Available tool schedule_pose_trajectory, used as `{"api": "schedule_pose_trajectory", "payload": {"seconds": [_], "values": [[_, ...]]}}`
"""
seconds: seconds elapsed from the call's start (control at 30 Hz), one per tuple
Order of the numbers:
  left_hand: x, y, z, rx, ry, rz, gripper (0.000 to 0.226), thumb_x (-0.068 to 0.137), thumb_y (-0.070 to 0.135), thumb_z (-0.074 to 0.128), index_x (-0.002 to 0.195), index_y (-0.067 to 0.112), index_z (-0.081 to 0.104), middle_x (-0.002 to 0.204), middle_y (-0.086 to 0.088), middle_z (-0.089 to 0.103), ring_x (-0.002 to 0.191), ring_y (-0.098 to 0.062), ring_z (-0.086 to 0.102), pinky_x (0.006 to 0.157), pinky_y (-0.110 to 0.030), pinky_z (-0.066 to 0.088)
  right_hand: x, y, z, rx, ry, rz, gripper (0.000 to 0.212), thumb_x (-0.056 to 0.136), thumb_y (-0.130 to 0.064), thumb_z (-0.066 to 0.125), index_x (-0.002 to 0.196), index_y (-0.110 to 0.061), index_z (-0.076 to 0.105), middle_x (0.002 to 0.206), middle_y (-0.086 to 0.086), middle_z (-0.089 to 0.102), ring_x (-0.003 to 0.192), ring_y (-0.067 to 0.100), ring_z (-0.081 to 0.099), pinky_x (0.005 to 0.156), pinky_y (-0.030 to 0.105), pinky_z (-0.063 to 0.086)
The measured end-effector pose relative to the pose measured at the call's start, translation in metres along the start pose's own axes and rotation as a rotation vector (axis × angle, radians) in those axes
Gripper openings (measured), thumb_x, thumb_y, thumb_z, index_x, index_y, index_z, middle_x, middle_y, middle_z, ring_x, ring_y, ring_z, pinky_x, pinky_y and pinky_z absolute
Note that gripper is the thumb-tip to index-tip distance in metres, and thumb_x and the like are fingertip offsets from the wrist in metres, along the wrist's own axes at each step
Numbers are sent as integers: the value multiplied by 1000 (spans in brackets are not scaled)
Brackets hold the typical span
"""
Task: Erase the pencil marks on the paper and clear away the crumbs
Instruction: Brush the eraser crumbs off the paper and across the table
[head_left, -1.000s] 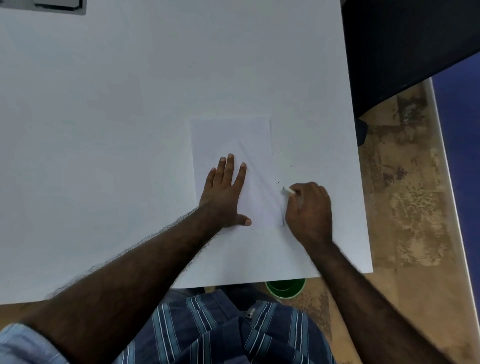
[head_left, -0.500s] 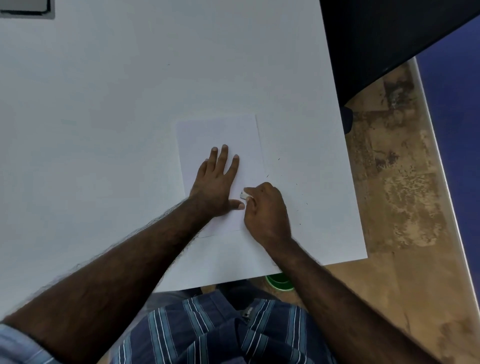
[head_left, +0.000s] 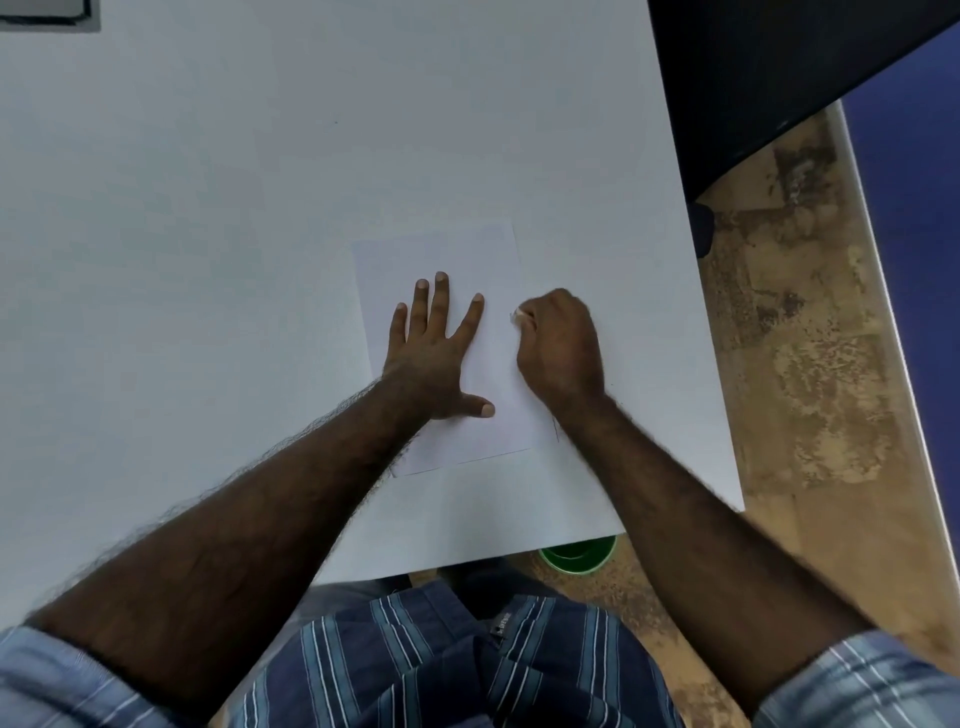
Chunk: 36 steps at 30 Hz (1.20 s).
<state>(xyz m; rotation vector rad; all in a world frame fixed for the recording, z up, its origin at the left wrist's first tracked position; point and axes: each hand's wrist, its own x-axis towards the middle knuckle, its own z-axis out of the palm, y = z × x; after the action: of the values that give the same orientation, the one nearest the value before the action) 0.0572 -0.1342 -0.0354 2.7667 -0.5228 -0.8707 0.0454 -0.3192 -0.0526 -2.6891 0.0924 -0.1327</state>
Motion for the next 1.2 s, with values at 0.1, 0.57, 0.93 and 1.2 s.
{"api": "schedule_pose_trajectory", "payload": {"seconds": [0.1,0.57,0.93,1.2], "values": [[1,-1,1,-9,2,3,145,66,83,74,161,31,-23,161,-14,-43,150,-36,-37,124,-55,-12,-16,-6,-3,-59,-20,-21,13,99,-13,61,95,-10,73,91,10,68,83,33,63,78,46,52],[3,1,0,-4,-2,0,145,67,84,72,160,30,-25,160,-16,-43,150,-37,-37,125,-55,-12,12,-6,-17,-136,-95,52,15,98,-25,62,98,-20,76,100,1,73,98,32,62,83,45,45],[-4,-34,-17,-267,259,68,88,98,54,61,165,15,19,173,-15,0,160,-29,-2,130,-46,9,-72,-4,-32,227,-103,212,6,101,-19,69,96,-19,72,95,-10,62,93,14,59,85,31,50],[-74,-94,17,-304,386,106,59,102,33,63,153,9,49,165,-11,34,155,-26,29,126,-45,28,-110,-36,-18,380,-218,27,6,101,-17,73,106,-14,74,98,-7,65,91,9,60,85,19,48]]}}
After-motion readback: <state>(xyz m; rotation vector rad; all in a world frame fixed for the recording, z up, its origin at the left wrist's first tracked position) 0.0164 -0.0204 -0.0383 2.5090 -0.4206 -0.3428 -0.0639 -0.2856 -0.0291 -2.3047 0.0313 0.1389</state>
